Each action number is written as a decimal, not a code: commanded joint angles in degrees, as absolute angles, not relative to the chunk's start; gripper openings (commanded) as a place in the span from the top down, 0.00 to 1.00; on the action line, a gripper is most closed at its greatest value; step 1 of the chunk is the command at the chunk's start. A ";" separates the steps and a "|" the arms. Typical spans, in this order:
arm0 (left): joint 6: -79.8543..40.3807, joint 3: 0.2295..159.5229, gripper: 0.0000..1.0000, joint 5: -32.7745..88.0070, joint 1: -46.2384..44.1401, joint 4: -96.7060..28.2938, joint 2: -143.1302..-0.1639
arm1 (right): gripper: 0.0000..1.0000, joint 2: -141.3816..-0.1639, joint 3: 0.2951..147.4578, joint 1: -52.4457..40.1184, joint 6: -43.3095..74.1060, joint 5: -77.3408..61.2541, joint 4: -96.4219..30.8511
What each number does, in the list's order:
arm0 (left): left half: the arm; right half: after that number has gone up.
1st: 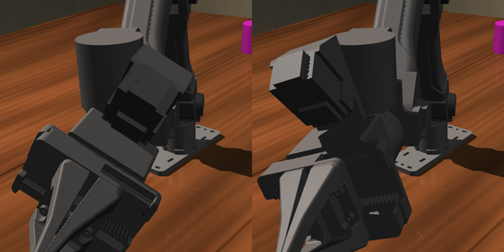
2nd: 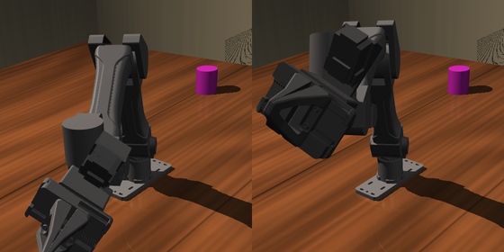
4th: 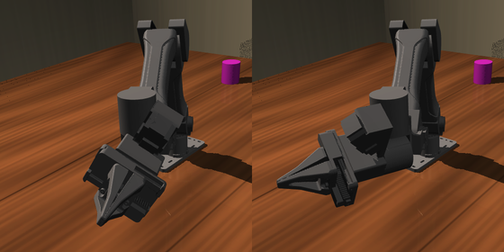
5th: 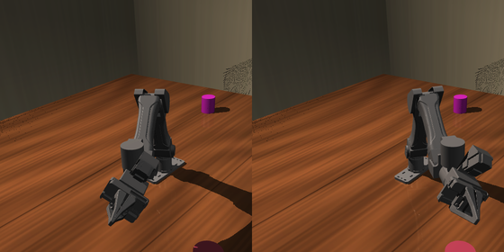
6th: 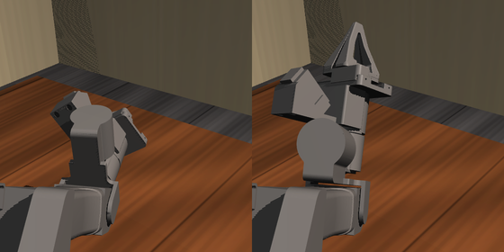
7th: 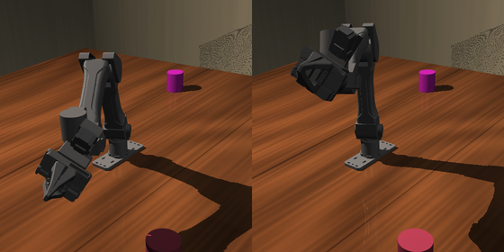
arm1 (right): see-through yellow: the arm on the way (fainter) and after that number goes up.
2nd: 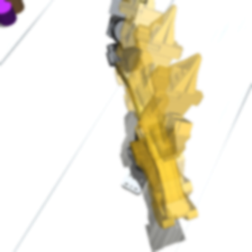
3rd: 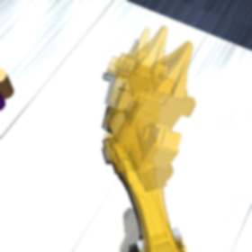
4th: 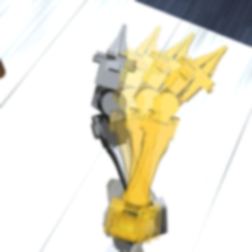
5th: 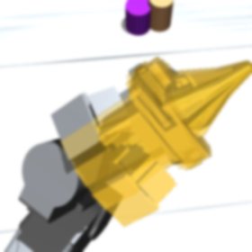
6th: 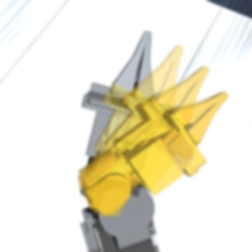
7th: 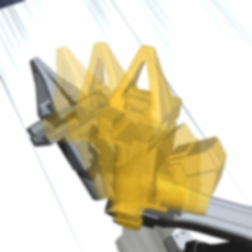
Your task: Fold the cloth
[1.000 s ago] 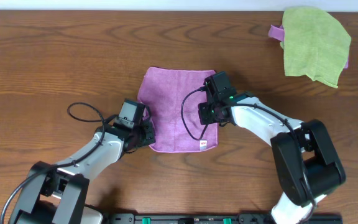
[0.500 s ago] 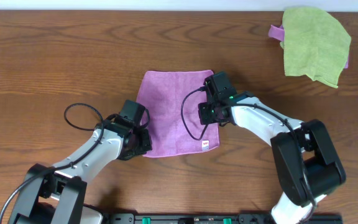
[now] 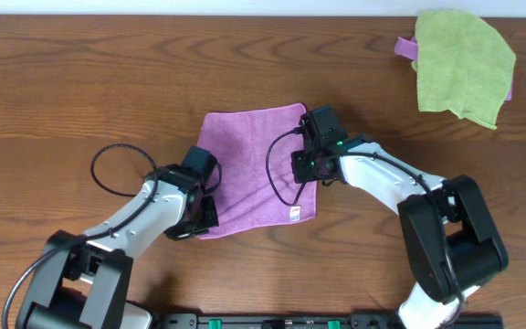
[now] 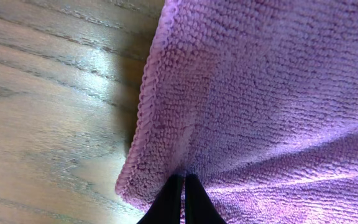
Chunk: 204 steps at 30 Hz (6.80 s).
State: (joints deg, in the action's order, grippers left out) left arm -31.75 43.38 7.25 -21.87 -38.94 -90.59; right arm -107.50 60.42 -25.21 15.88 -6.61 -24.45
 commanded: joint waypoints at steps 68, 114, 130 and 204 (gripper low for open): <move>-14.94 77.47 0.94 9.23 -12.93 -22.28 -113.69 | 0.99 -110.59 58.08 -25.52 15.62 -1.76 -26.20; -13.26 79.68 0.94 3.88 -12.01 -22.52 -124.40 | 0.99 -110.59 58.08 -25.58 16.21 -2.04 -37.74; -13.26 88.49 0.94 9.23 -12.19 -31.33 -119.00 | 0.99 -110.59 60.49 -25.56 17.15 -0.71 -30.24; -12.88 76.97 0.94 17.56 -8.78 -20.08 -121.43 | 0.99 -110.59 70.65 -25.58 16.21 2.98 -37.32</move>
State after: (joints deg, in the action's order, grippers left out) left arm -12.23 77.10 16.56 -8.78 -19.66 -119.39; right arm -110.24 69.93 -25.21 16.25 2.37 -37.28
